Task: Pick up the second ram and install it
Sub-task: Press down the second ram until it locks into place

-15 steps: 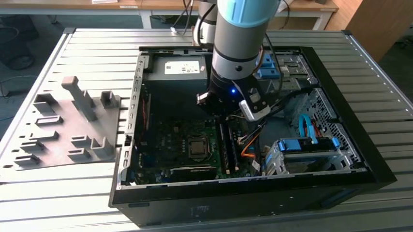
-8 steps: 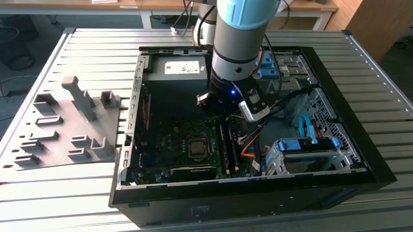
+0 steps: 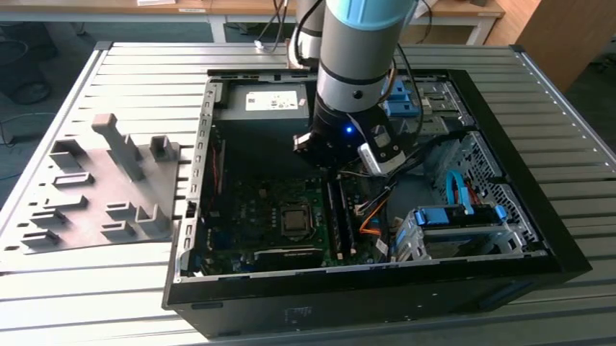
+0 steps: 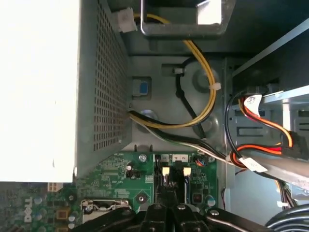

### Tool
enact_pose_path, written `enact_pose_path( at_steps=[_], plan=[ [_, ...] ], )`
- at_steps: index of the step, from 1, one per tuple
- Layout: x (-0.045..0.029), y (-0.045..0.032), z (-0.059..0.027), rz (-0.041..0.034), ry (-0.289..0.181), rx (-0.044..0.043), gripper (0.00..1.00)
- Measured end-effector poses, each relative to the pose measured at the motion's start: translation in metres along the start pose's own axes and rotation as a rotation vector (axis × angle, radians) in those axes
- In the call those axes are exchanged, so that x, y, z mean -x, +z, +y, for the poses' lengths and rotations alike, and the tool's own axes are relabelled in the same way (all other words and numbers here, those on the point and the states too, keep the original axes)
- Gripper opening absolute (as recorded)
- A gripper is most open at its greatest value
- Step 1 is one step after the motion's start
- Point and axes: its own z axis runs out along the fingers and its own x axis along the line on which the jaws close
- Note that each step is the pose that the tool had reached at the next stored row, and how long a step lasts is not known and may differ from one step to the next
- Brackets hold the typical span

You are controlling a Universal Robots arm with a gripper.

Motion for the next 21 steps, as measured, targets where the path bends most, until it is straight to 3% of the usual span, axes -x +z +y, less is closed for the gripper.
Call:
enact_pose_path(
  at_steps=[5,21],
  plan=[
    [0.0001,-0.0005,-0.0069,0.0001,0.000,-0.0005,0.10],
    [0.0005,-0.0032,-0.0670,0.0001,0.000,-0.0023,0.10]
  ],
)
